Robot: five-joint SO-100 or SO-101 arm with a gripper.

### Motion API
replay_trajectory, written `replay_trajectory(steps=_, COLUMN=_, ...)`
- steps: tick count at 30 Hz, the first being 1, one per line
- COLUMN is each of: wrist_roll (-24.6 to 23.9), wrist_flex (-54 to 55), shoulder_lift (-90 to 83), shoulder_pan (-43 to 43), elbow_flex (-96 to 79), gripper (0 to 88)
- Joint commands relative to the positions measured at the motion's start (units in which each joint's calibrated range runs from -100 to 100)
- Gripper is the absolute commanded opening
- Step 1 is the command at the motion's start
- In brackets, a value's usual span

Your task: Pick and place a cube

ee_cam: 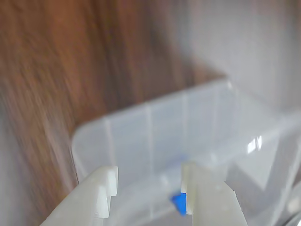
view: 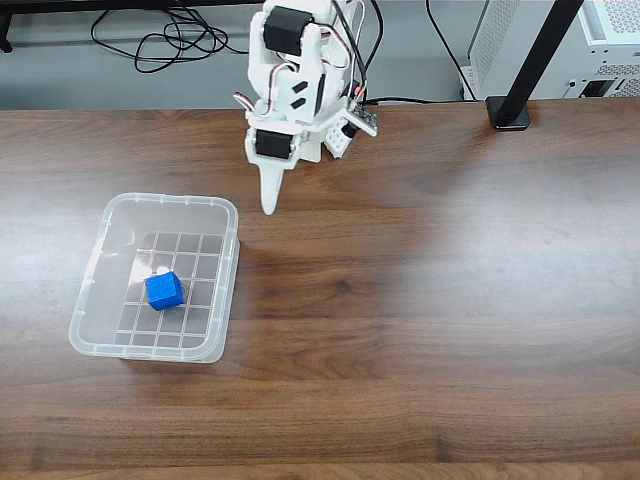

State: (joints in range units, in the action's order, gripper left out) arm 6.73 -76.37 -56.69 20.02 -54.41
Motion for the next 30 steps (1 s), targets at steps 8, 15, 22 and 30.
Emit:
replay_trajectory(steps=8, wrist_roll=-7.74, wrist_flex=14.59, shoulder_lift=-43.31, shoulder_pan=-14.36, elbow_flex=-36.25, gripper=12.6)
replay_trajectory(steps=15, wrist_roll=-10.32, wrist_flex=24.06, shoulder_lift=-41.65, shoulder_pan=-16.79, elbow_flex=-43.34, gripper=12.6)
replay_trajectory(steps=22, wrist_roll=-10.06, wrist_flex=24.49, shoulder_lift=-41.57, shoulder_pan=-26.04, elbow_flex=-45.05, gripper=12.6)
replay_trajectory(steps=30, wrist_roll=-9.95, wrist_flex=22.19, shoulder_lift=-41.41, shoulder_pan=-23.47, elbow_flex=-44.42, gripper=12.6)
